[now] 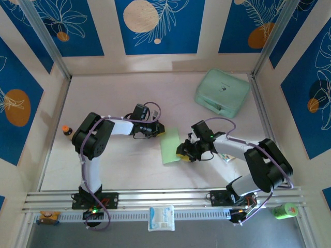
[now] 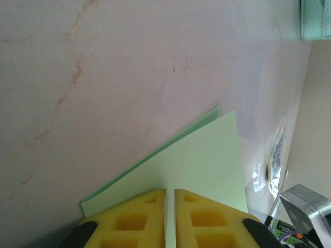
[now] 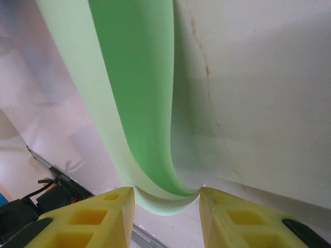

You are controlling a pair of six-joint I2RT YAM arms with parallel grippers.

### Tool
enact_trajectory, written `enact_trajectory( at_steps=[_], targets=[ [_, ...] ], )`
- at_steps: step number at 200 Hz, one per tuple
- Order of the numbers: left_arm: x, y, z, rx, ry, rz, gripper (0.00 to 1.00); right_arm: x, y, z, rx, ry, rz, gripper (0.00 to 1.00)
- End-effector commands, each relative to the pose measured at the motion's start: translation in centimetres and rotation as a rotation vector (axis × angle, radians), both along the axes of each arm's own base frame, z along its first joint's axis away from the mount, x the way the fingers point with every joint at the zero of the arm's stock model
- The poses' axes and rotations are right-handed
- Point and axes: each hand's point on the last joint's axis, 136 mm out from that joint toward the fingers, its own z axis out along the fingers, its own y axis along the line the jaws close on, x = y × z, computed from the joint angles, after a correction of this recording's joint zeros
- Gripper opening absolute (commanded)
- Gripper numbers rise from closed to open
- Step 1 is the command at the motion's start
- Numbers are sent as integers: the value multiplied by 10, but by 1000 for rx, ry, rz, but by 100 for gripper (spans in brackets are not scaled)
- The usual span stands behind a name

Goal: Fold a paper plane with a square sheet of paper (pick it up from the middle)
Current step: Fold the triangle a second time at the center of the table.

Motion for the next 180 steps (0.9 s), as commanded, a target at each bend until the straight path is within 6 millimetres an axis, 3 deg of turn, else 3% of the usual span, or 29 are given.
enact_trajectory(
  at_steps=[1,88,180],
  targets=[
    [-19,18,-31,95,122,15,14,-7,-2,6,-13,7,15,38],
    [-18,18,-30,102,119,7,14,-11,2,20,20,-6,31,38],
    [-19,18,-30,99,122,7,14,3,13,27,52,-41,39,39]
  ],
)
